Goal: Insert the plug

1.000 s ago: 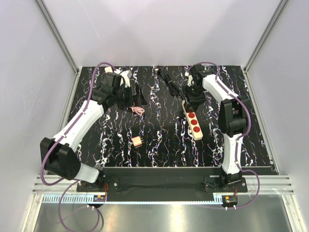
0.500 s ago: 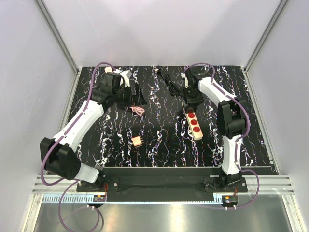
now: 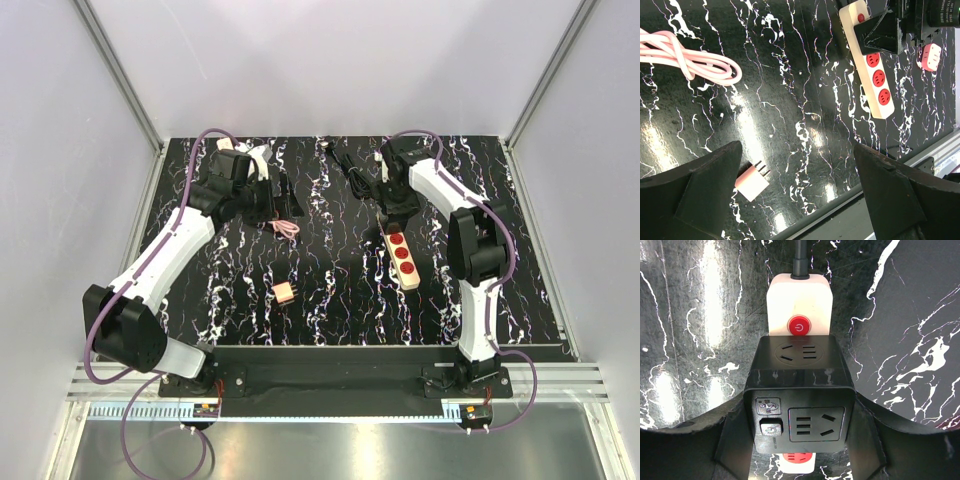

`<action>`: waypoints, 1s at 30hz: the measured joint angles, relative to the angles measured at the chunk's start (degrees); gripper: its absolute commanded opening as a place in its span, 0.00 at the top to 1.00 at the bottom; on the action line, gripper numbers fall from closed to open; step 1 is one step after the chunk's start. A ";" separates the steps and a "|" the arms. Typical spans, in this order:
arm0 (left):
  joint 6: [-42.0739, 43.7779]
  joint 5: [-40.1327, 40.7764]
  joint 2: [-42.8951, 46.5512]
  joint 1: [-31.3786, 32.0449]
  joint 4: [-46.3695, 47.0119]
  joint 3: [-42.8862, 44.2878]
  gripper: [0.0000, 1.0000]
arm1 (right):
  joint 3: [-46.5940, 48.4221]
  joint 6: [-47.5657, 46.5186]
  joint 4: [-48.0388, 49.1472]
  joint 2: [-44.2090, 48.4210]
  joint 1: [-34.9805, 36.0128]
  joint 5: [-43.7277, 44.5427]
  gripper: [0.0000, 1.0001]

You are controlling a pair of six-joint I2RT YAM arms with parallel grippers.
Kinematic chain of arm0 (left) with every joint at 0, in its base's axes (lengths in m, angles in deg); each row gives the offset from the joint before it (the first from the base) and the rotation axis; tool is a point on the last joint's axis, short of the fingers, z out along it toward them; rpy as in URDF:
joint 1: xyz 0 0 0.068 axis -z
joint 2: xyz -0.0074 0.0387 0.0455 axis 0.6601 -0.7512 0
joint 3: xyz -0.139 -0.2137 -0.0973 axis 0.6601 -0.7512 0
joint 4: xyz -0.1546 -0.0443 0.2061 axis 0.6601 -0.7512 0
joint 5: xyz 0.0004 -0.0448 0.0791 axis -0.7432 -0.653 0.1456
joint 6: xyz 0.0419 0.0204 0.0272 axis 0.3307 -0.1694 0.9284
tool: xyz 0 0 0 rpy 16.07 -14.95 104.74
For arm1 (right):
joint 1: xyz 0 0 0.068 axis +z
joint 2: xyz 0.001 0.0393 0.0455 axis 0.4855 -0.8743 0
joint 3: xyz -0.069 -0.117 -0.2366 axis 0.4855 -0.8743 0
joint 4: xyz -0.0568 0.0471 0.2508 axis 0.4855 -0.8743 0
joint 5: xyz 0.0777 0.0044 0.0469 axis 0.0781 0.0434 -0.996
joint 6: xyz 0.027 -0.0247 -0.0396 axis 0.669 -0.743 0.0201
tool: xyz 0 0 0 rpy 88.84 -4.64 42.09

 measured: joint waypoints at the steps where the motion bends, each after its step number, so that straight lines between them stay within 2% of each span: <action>1: 0.00 0.00 0.00 -0.02 0.00 0.00 0.01 | 0.07 0.00 -0.04 -0.04 0.13 0.31 1.00; 3: -0.02 0.00 0.00 -0.07 0.02 0.00 0.01 | 0.09 -0.02 -0.04 -0.04 0.33 0.72 0.99; 4: 0.00 0.00 0.00 -0.07 0.02 0.00 0.01 | 0.09 0.00 -0.04 -0.02 0.39 0.85 0.95; 5: 0.00 -0.02 0.00 -0.07 0.02 0.00 0.01 | 0.07 0.00 -0.02 0.04 0.42 0.87 0.80; 8: 0.00 -0.48 0.00 -0.07 0.04 -0.04 0.01 | 0.24 -0.04 0.15 0.37 0.42 0.87 0.57; 13: 0.00 -1.36 0.00 -0.07 0.81 -0.96 0.01 | 4.39 -0.09 -3.61 -1.38 0.42 0.72 0.40; 14: 0.00 -1.40 0.00 -0.07 0.81 -0.96 0.01 | 5.31 -0.11 -4.57 -1.79 0.42 0.63 0.33; 15: 0.02 -1.44 0.00 -0.07 0.85 -0.96 0.01 | 5.92 -0.07 -5.05 -2.03 0.42 0.57 0.19; 18: 0.02 -1.44 0.02 -0.15 1.03 -0.96 0.01 | 8.48 0.09 -6.45 -2.34 0.39 0.09 0.07; 22: 0.02 -1.46 0.02 -0.39 1.14 -0.96 0.01 | 13.60 0.37 -7.76 -1.99 0.39 -0.28 0.01; 25: 0.00 -1.49 0.02 -0.48 1.18 -0.96 0.01 | 13.86 0.74 -8.41 0.13 0.39 -0.50 0.01; 30: 0.11 -0.70 0.15 -0.13 1.27 -0.98 0.01 | 7.34 2.95 -7.48 9.55 0.42 -1.11 0.02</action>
